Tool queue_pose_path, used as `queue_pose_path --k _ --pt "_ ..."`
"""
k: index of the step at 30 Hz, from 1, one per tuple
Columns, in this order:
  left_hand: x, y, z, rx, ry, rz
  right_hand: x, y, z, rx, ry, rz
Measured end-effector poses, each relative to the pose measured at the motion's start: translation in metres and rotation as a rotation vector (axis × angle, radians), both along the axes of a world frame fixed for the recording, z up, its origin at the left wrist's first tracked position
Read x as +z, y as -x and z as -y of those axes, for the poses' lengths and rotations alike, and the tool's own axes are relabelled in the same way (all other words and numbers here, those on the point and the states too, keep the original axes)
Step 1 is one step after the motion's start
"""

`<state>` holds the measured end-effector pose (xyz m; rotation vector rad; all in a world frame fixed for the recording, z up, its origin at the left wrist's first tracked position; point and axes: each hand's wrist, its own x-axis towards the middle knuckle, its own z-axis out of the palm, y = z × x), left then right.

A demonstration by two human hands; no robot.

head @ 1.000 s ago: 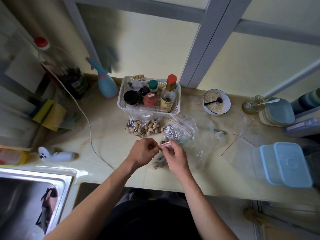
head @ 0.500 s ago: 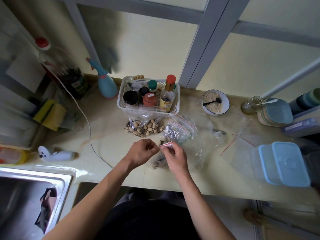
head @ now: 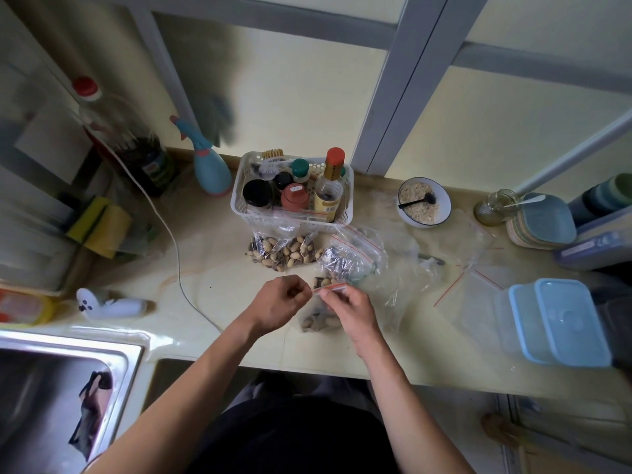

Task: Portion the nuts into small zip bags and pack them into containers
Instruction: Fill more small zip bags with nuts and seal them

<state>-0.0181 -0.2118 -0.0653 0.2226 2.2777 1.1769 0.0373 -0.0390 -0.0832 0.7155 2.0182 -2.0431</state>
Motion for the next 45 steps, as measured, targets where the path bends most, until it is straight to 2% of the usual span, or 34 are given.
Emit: queue_pose_path --k 5,16,19,26,30,34,38,45 --pt "0.001 -0.002 -0.005 0.0 0.0 -0.032 0.0 -0.003 0.003 -0.007 -0.029 -0.023" --pt "-0.004 0.0 -0.008 -0.135 0.101 -0.083 -0.001 -0.002 0.002 0.026 0.009 -0.004" --pt "-0.006 0.002 -0.005 -0.117 0.084 -0.037 -0.001 -0.003 0.003 0.041 -0.003 -0.006" --pt "-0.007 0.006 -0.002 -0.093 0.107 -0.1 -0.002 0.0 0.002 0.091 -0.081 -0.042" --pt "-0.004 0.009 -0.002 -0.064 0.049 -0.08 0.005 0.006 -0.005 0.13 -0.131 -0.103" --pt "-0.004 0.011 0.002 -0.06 0.027 -0.067 0.005 0.011 -0.012 0.275 -0.228 -0.083" --pt "-0.005 0.009 0.008 -0.071 0.025 -0.037 0.007 0.013 -0.019 0.264 -0.294 -0.093" --pt "-0.004 0.006 0.006 -0.021 -0.024 -0.005 0.015 0.013 -0.02 0.315 -0.242 -0.052"
